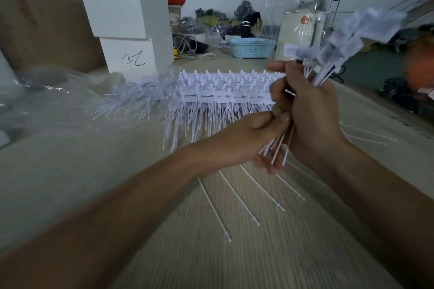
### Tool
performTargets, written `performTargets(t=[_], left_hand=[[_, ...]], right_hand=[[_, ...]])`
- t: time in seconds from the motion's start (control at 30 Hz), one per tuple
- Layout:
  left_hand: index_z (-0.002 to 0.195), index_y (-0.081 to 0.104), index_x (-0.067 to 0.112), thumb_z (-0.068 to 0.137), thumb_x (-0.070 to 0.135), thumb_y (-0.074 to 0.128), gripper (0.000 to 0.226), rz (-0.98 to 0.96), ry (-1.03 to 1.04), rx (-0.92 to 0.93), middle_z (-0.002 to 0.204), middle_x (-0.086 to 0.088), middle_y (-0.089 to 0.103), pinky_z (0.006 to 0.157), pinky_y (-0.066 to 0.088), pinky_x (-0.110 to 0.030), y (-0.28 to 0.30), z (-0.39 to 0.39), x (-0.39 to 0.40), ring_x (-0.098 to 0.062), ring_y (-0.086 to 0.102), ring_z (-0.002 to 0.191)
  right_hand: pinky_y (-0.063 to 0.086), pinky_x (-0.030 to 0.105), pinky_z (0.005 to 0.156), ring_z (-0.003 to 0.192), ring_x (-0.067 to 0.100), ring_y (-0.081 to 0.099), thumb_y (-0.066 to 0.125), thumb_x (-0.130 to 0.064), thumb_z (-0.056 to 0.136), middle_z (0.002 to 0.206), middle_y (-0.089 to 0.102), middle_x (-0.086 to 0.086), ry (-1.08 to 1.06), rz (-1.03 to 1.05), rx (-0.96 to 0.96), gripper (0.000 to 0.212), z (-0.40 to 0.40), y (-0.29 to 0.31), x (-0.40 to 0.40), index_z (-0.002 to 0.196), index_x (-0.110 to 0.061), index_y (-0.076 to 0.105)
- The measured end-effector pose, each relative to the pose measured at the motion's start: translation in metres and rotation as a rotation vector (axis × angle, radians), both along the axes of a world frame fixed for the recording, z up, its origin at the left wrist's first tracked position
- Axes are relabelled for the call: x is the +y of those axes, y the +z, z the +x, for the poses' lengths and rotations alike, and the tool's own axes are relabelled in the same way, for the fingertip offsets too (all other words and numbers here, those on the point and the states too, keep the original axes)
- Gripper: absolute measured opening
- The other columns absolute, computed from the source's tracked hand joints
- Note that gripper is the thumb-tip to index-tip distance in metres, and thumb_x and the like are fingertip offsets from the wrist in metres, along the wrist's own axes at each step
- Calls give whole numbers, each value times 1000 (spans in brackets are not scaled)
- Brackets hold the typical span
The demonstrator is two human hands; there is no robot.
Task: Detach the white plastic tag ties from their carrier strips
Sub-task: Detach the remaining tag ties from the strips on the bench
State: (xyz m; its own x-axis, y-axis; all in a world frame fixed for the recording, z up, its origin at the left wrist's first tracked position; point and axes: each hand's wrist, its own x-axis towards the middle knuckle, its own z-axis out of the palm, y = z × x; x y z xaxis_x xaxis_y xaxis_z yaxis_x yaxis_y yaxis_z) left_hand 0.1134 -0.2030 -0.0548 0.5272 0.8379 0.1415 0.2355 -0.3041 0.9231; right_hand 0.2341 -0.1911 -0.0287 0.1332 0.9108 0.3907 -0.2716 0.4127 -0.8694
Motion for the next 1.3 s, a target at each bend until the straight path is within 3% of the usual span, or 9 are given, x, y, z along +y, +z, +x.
performTargets(t=[0.13,0.27,0.4,0.5,0.7,0.87,1.03,1.17,1.3], left_hand=[[119,54,-1,108,38,33,45,35,18,25,92,-26,72,81,56,-60,1,2,-4,-46,70,83],[116,57,10,108,34,38,32,80,67,-11,104,-15,74,78,57,-37,1,4,-4,-33,72,95],[120,58,17,107,26,43,21,132,106,-90,104,-6,70,83,58,-34,6,3,6,-14,69,91],[124,55,11,107,21,44,23,77,146,-204,101,-16,70,90,57,-52,20,-5,14,-25,70,89],[119,54,14,88,7,59,33,45,202,-303,87,-12,73,85,60,-47,45,-46,28,-27,73,82],[108,58,18,88,-1,56,28,89,364,-386,83,-4,70,81,58,-47,39,-79,23,-26,71,83],[108,63,6,91,0,49,22,-95,330,-683,95,-19,62,80,55,-46,24,-114,10,-29,66,83],[99,52,17,102,7,35,20,-115,412,-605,89,-6,60,71,57,-35,24,-131,5,-16,66,73],[99,50,15,93,2,30,24,-149,376,-616,67,-4,37,56,35,-28,23,-142,1,-12,42,54]], right_hand=[[48,23,58,67,12,59,41,-32,108,81,67,3,53,-33,-62,39,2,0,3,105,-8,71],[53,28,74,90,12,67,42,-40,107,97,73,-2,31,-108,-163,43,3,0,5,90,-19,76],[55,22,62,103,10,66,43,-45,105,116,70,-3,61,-182,-237,45,1,10,7,83,-27,77],[51,20,57,88,4,68,43,-47,104,118,67,-3,130,-218,-352,42,-12,35,14,93,-28,78],[42,18,35,57,8,67,42,-42,104,100,70,1,222,-148,-675,36,-55,60,36,106,-23,74],[45,20,39,53,4,66,41,-38,106,70,73,-9,392,-138,-754,38,-98,55,47,108,-15,72],[48,21,56,77,4,69,42,-44,105,92,76,-8,494,-93,-856,41,-135,46,55,104,-21,75],[52,25,71,95,8,68,41,-46,104,105,74,-8,561,-22,-961,38,-153,42,57,105,-29,75],[51,30,74,57,10,59,40,-47,105,76,69,-4,586,-82,-1006,42,-163,38,61,99,-19,71]])
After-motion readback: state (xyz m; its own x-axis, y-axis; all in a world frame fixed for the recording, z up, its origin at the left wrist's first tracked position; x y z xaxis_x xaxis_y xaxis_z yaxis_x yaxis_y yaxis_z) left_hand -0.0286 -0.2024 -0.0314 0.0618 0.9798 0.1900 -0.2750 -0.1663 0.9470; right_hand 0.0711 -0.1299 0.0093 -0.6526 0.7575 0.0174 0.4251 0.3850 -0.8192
